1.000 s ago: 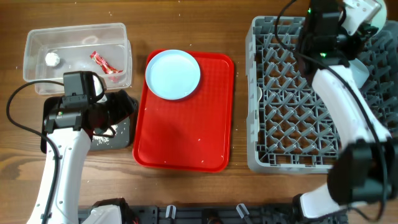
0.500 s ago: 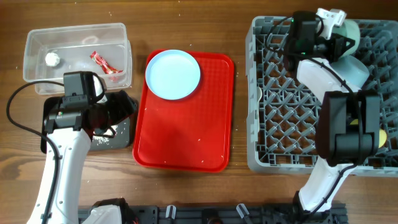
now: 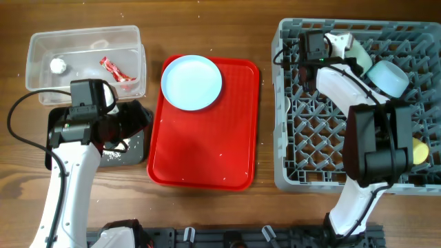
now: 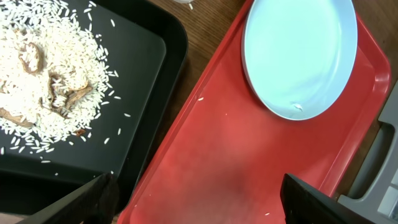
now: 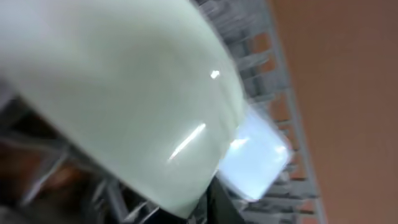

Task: Sort waste into correct bins and load items into the dishwasher rack
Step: 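Place the green bowl in the rack's upper area and release, then reach the right gripper to the light-blue plate and grasp its edge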

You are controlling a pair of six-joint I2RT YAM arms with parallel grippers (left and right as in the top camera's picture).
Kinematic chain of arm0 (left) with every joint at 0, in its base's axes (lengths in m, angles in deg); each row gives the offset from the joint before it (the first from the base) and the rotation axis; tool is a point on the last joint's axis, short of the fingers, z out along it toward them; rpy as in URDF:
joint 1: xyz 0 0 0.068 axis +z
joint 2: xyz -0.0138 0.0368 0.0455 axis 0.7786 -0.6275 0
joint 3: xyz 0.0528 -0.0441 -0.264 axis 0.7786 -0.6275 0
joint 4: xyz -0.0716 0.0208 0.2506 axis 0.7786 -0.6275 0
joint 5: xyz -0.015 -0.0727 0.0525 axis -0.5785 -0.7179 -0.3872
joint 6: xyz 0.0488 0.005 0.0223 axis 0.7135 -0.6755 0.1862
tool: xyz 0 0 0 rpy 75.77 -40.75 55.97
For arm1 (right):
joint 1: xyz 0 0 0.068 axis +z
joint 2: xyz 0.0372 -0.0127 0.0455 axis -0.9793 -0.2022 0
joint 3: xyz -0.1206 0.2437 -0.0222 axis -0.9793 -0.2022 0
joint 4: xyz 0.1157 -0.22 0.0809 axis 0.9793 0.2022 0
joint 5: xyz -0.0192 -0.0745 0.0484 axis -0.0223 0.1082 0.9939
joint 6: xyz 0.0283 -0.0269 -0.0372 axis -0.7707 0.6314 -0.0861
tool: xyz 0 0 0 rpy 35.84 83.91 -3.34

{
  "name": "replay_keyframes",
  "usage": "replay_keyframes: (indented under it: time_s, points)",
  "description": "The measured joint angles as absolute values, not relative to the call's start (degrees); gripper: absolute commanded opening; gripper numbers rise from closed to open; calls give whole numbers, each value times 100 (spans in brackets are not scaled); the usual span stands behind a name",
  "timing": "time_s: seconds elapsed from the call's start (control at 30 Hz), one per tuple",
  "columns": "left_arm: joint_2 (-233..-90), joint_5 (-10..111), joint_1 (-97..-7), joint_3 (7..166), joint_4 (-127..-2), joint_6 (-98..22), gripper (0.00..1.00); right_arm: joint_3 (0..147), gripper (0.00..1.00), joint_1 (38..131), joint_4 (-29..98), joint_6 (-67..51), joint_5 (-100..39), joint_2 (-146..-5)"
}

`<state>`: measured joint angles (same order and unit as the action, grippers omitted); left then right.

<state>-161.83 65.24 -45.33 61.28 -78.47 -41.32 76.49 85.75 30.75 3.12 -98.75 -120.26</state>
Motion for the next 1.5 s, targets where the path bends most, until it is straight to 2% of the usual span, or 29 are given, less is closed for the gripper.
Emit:
replay_keyframes:
  time_s: [0.13, 0.2, 0.3, 0.47, 0.6, 0.7, 0.87, 1.13, 1.2, 1.43, 1.5]
  points:
    - [-16183, 6522, -4533, 6128, -7852, -4132, 86, 7620, 31, 8586, 3425, 130, -8780, -11653]
    - [-16183, 6522, -4533, 6128, -7856, -4132, 86, 7620, 52, 8641, 3547, 97, -8186, -11292]
    - [-16183, 6522, -4533, 6128, -7865, -4132, 86, 7618, 66, 8678, 3700, 87, -7285, -10684]
    - [-16183, 6522, -4533, 6128, -7863, -4132, 87, 7620, 68, 8676, 3265, 1, -4503, -9460]
    - [-16183, 6522, -4533, 6128, -7865, -4132, 92, 7638, 71, 8848, 2594, -536, -2381, -9340]
    - [-16183, 6529, -4533, 6128, -7935, -4136, 90, 7638, 72, 9213, 2356, -871, -1889, -9511]
    - [-16183, 7287, -4496, 6128, -8494, -4394, 97, 7640, 75, 10046, 2223, -1400, -1963, -10354]
    - [-16183, 8188, -3873, 6124, -8767, -4899, 100, 7636, 74, 10781, 2048, -2230, -2591, -11736]
    - [-16183, 8242, -3862, 6124, -8765, -4923, 100, 7633, 69, 10945, 1921, -2453, -2975, -11998]
    - [-16183, 8284, -3862, 6124, -8767, -4923, 100, 7633, 47, 11290, 1386, -2921, -3600, -12356]
    - [-16183, 8286, -3862, 6124, -8767, -4923, 100, 7633, 29, 11307, 1383, -3126, -3760, -12391]
